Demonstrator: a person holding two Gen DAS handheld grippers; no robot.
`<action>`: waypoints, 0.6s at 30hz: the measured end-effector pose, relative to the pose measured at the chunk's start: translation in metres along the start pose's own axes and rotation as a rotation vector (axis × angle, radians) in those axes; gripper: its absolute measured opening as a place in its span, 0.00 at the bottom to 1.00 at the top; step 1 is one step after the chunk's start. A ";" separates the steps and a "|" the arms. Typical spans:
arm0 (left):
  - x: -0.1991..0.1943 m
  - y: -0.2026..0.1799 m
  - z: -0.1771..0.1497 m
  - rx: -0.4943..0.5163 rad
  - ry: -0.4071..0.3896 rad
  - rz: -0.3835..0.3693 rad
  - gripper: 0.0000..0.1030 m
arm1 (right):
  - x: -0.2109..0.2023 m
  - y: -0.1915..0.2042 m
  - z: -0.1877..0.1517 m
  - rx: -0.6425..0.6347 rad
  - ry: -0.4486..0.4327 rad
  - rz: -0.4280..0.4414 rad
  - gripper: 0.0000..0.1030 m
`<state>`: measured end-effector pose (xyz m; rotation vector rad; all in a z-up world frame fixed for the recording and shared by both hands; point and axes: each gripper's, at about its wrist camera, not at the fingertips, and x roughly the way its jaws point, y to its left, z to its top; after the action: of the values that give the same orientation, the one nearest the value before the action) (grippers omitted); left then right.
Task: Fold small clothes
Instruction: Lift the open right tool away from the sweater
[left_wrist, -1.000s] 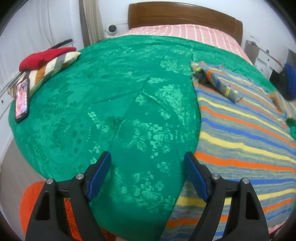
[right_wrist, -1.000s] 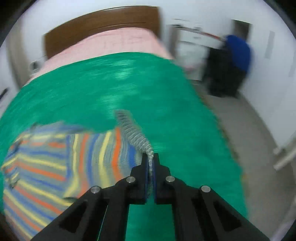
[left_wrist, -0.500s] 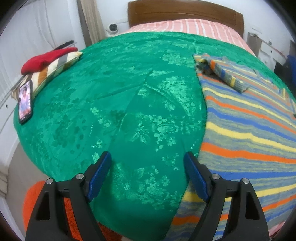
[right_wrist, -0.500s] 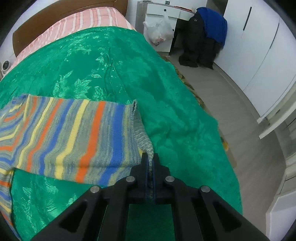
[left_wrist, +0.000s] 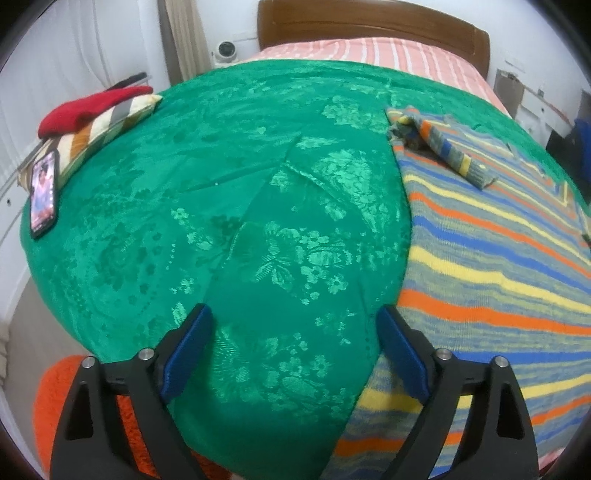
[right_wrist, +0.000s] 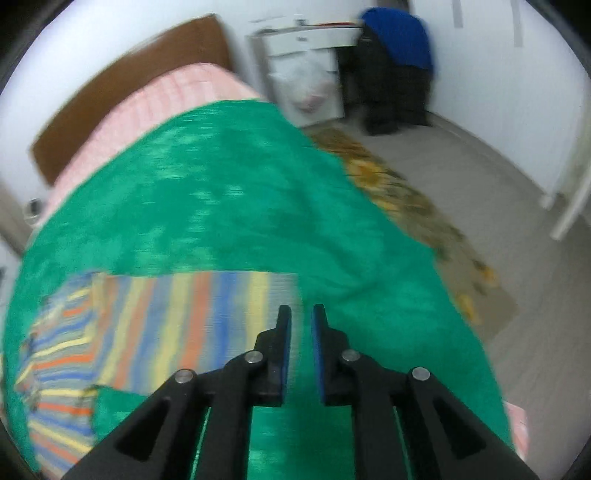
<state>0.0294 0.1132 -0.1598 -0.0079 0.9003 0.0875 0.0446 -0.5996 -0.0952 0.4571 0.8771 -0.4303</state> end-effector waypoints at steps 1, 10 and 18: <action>0.000 0.000 0.000 -0.002 0.001 0.000 0.90 | 0.002 0.011 -0.002 -0.024 0.013 0.048 0.24; 0.006 0.001 -0.002 -0.009 0.022 -0.008 0.98 | 0.004 0.066 -0.067 -0.231 -0.003 -0.027 0.40; 0.014 0.005 -0.004 -0.041 0.053 -0.025 1.00 | -0.085 0.095 -0.143 -0.318 -0.176 0.047 0.63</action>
<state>0.0348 0.1192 -0.1728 -0.0600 0.9507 0.0831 -0.0426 -0.4288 -0.0870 0.1445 0.7458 -0.2761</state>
